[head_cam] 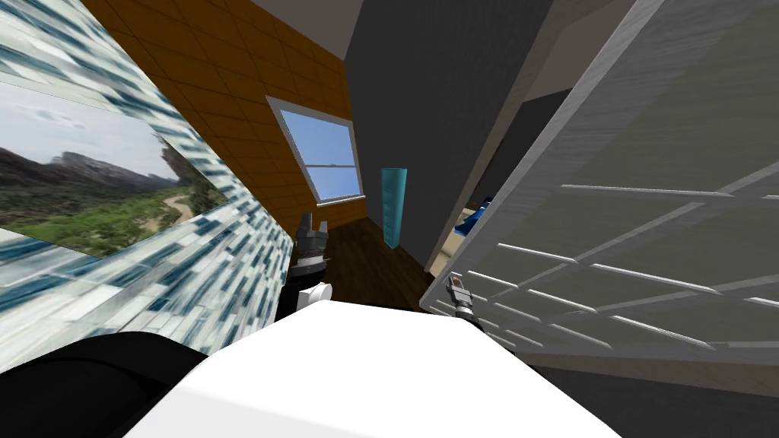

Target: Pull the door open

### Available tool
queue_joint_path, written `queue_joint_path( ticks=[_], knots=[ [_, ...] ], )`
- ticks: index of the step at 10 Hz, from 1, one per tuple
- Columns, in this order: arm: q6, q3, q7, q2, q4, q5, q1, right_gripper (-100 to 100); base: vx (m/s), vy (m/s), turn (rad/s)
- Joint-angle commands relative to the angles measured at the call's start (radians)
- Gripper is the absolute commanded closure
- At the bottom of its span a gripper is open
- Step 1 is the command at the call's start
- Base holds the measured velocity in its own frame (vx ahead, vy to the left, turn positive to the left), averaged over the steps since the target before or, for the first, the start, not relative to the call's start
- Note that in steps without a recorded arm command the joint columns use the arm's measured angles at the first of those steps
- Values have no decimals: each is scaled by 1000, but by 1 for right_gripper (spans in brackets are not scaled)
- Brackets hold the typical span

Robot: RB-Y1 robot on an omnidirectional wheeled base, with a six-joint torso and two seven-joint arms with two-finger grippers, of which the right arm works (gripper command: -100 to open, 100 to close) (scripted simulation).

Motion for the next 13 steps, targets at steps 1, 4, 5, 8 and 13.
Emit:
queue_joint_path(
  ticks=[1, 4, 5, 8, 13],
  knots=[
    [-18, 24, -22, -15, -2, 12, 12, 100, -266, 10, 104],
    [-45, 61, -55, -44, -11, 32, 32, 100, -250, -31, 89],
    [-53, 73, -66, -53, -14, 38, 38, 100, -231, -37, 89],
    [-71, 87, -82, -64, -2, 45, 46, 100, -164, -20, 103],
    [-142, 134, -142, -108, 19, 68, 72, 100, -234, -38, 139]
  ],
)
